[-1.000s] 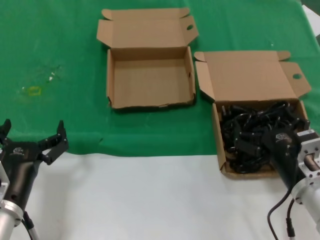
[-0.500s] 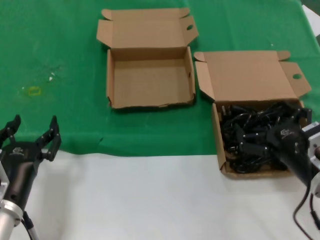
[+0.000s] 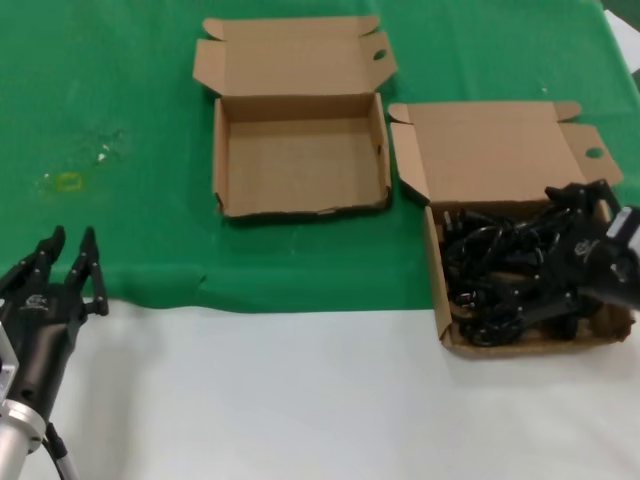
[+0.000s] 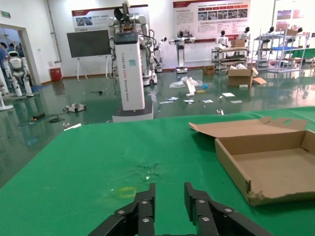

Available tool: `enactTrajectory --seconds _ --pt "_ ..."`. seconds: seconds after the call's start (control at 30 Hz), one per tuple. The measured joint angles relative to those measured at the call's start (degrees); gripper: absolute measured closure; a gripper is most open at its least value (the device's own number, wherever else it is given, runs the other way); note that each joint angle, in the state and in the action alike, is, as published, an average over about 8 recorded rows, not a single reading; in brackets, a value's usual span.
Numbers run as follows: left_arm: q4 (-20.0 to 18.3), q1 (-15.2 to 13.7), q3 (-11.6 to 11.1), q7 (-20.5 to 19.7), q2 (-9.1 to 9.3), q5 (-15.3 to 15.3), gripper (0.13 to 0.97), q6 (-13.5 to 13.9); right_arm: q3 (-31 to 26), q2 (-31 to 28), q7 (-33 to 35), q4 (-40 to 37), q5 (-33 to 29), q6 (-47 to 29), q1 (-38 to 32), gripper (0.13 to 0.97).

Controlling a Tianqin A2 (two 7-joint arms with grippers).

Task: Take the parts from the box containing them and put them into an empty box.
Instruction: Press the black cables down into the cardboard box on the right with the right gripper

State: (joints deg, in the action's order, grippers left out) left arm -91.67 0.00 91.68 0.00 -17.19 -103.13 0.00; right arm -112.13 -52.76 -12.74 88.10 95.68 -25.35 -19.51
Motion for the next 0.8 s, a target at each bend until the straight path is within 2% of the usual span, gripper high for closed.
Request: enactTrajectory --seconds 0.17,0.47,0.63,0.8 --pt "0.00 0.00 0.00 0.00 0.00 0.00 0.823 0.00 -1.20 -0.39 5.51 -4.39 -1.97 -9.76 -7.40 0.129" --pt "0.00 0.00 0.00 0.00 0.00 0.00 0.924 0.00 -5.10 3.07 18.96 -14.61 -5.67 -26.95 -22.56 0.129" --pt "0.00 0.00 0.00 0.00 0.00 0.00 0.928 0.00 -7.28 6.29 25.45 -20.34 -8.09 -33.31 -29.47 0.129" --pt "0.00 0.00 0.00 0.00 0.00 0.00 0.946 0.00 -8.41 9.52 29.89 -24.73 -9.99 -35.61 -33.72 0.129"
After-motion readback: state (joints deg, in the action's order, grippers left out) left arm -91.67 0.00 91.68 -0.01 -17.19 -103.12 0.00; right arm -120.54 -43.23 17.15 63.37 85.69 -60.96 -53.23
